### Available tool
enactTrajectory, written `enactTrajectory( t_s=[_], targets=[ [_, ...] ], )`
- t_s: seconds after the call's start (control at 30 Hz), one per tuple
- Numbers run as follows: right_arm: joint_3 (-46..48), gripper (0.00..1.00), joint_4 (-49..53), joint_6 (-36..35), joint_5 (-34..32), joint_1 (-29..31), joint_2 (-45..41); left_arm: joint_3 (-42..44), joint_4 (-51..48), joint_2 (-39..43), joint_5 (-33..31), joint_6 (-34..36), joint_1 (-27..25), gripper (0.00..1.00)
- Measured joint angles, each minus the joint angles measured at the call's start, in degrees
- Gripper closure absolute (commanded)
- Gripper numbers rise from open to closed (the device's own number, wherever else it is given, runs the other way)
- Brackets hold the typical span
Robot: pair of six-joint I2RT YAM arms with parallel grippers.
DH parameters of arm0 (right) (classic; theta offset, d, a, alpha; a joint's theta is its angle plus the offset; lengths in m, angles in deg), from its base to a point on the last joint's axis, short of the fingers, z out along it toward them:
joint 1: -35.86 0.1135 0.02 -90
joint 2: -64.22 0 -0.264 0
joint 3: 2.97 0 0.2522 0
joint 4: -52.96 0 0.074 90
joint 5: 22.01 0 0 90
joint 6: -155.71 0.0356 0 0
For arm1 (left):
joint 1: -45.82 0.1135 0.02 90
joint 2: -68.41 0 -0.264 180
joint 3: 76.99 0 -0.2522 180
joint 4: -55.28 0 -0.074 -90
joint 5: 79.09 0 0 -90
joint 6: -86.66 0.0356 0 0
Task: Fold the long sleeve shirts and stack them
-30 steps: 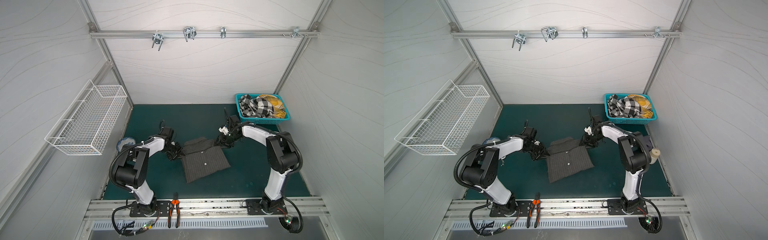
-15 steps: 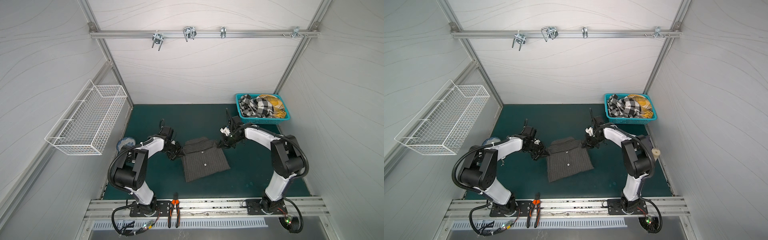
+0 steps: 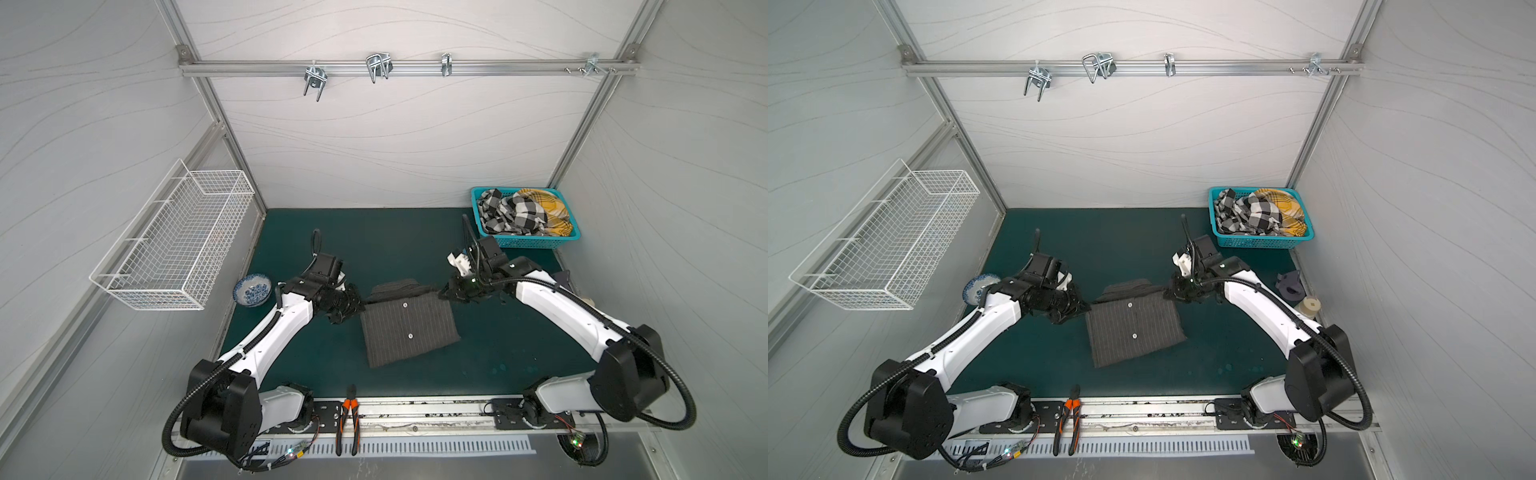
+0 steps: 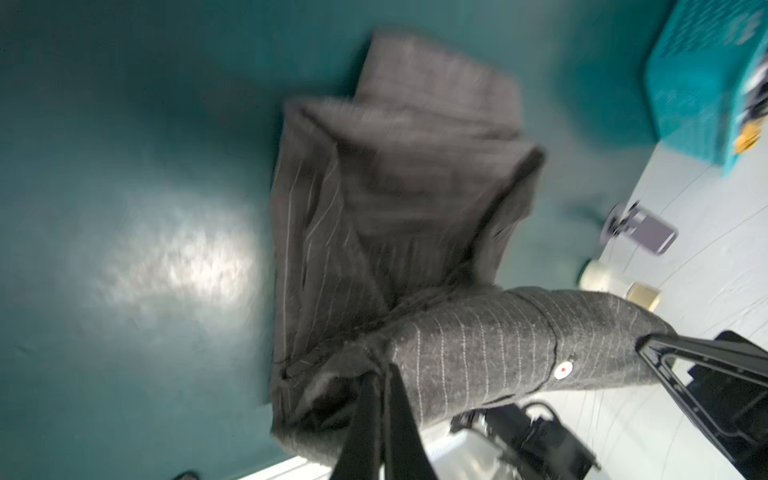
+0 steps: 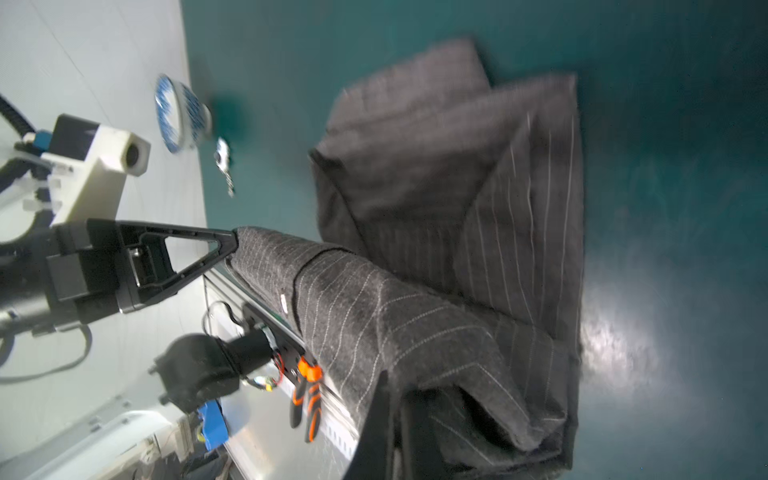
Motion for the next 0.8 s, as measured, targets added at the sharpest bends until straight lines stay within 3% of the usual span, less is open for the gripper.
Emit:
enactTrajectory(
  t_s=[0.07,0.1,0.13,0.17,0.2,0.23,0.3,0.33,0.47,0.7,0.8],
  targets=[
    [-7.8,0.99,-0.9,-0.3,0.1,-1.9,7.4,-5.7,1.7,-5.1,-1.8,0.5,1.7,1.00],
    [-12.5,0.83,-1.8,-0.5,0.6,-2.8,12.6,-9.0,3.2,-9.1,-2.4,0.7,3.0,1.00],
    [-18.2,0.62,-2.2,-0.8,1.3,-3.6,18.9,-12.3,5.0,-14.1,-2.9,0.8,4.4,0.80],
    [-24.5,0.49,-1.8,-1.5,1.2,-4.2,25.4,-15.1,6.9,-18.7,-3.1,0.8,5.6,0.63],
    [-32.5,0.45,-0.7,-2.3,0.5,-4.6,33.2,-18.1,9.3,-24.5,-2.8,0.5,6.9,0.57],
    [-40.6,0.44,0.6,-3.1,-0.1,-5.1,41.2,-21.2,11.0,-30.5,-2.3,0.2,8.1,0.58],
    [-47.1,0.42,0.2,-3.7,-0.7,-5.9,50.1,-26.3,13.5,-41.3,-0.8,-0.1,9.6,0.55],
    [-45.7,0.40,-0.4,-3.7,-1.0,-6.2,51.6,-26.6,15.6,-44.9,-0.2,-0.3,10.1,0.52],
    [-35.5,0.35,-1.2,-2.8,-1.6,-7.7,45.4,-26.3,16.7,-42.2,0.2,-0.2,10.4,0.42],
    [-33.2,0.35,1.8,-3.6,-2.3,-7.0,35.1,-26.2,8.0,-28.7,-0.9,2.1,7.1,0.32],
    [-32.8,0.38,3.3,-4.8,-2.9,-6.3,34.8,-25.0,5.2,-24.0,-2.1,3.3,6.3,0.36]
  ],
)
